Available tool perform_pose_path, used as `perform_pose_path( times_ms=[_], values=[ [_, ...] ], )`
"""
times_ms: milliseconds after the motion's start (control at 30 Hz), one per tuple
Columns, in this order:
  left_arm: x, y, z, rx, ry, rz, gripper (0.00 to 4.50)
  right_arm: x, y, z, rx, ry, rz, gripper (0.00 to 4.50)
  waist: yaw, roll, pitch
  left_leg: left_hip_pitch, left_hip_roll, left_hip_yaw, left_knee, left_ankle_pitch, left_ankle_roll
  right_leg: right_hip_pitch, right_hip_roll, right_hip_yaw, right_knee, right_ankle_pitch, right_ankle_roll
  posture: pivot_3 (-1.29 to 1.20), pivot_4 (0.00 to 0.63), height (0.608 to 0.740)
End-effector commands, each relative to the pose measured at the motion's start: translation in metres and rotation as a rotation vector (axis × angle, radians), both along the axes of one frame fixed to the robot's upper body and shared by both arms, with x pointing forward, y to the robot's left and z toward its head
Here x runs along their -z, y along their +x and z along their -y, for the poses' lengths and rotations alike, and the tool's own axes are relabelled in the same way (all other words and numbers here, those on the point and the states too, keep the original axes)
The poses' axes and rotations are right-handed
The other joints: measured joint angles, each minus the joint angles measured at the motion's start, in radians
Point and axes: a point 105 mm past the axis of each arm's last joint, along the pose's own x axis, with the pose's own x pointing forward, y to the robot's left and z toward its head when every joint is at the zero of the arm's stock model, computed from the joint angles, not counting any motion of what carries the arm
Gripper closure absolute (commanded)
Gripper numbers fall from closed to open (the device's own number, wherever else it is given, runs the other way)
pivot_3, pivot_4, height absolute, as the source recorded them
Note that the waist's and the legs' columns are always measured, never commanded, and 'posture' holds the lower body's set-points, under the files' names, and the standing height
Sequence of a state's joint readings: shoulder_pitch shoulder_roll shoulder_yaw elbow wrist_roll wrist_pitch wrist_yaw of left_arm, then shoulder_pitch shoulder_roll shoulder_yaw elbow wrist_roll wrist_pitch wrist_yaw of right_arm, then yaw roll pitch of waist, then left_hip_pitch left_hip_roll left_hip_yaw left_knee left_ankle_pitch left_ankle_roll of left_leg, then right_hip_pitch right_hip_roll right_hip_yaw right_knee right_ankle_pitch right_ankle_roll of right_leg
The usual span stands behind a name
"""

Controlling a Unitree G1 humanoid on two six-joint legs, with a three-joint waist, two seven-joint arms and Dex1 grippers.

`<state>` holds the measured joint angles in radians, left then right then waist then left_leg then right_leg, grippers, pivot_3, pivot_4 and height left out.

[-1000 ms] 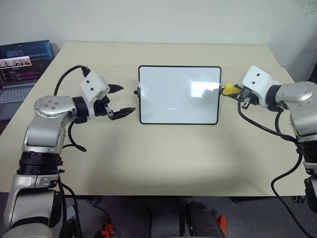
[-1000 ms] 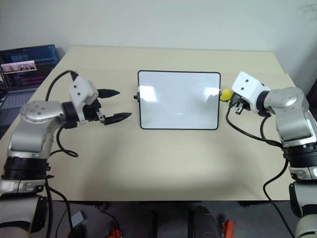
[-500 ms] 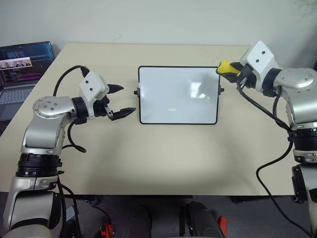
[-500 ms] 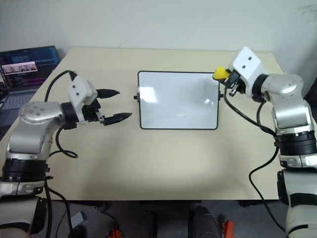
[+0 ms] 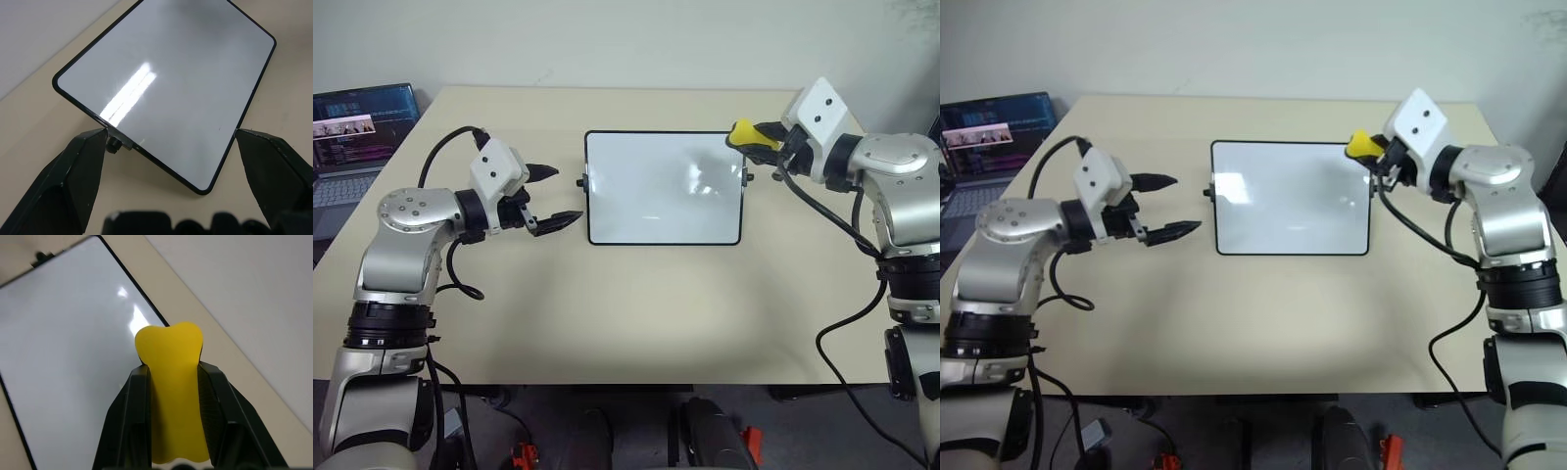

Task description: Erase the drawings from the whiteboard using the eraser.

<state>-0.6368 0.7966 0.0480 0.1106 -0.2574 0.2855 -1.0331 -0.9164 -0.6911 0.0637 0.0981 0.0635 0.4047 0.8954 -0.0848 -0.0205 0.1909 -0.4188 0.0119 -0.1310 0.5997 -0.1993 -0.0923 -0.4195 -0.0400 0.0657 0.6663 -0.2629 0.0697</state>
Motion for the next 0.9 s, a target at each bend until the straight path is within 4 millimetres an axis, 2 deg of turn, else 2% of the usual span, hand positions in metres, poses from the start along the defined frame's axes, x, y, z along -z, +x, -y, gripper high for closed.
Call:
perform_pose_path(
  times_ms=[33,200,467,900],
  values=[
    [-0.021,-0.004,-0.002,-0.002,0.001,0.075,0.0,-0.009,-0.009,-0.007,-0.044,-0.011,0.022,3.53,0.001,0.0,0.0,0.0,0.0,0.0,0.0,0.0,0.0,0.0,0.0,0.0,0.0,0.0,0.0,0.0,0.15,0.74],
    [-0.021,-0.004,-0.002,-0.003,0.002,0.074,0.0,-0.004,-0.012,-0.008,-0.058,-0.028,0.0,3.53,0.001,0.0,0.0,0.0,0.0,0.0,0.004,0.0,0.0,0.0,0.0,0.0,0.003,0.0,0.0,0.0,0.15,0.74],
    [-0.023,-0.002,-0.001,0.004,0.003,0.081,0.0,-0.004,-0.009,0.003,-0.013,-0.041,-0.001,3.53,0.001,0.0,0.0,0.003,0.0,0.0,0.01,0.0,0.0,0.0,0.001,0.001,0.013,0.0,0.0,0.0,0.15,0.74],
    [-0.032,0.009,-0.012,-0.045,-0.029,0.152,0.0,-0.005,0.001,0.021,0.053,-0.026,0.003,3.53,0.0,0.0,0.0,0.003,0.0,0.0,0.01,0.0,0.001,0.0,0.001,0.002,0.014,0.0,0.0,0.0,0.15,0.74]
  ],
)
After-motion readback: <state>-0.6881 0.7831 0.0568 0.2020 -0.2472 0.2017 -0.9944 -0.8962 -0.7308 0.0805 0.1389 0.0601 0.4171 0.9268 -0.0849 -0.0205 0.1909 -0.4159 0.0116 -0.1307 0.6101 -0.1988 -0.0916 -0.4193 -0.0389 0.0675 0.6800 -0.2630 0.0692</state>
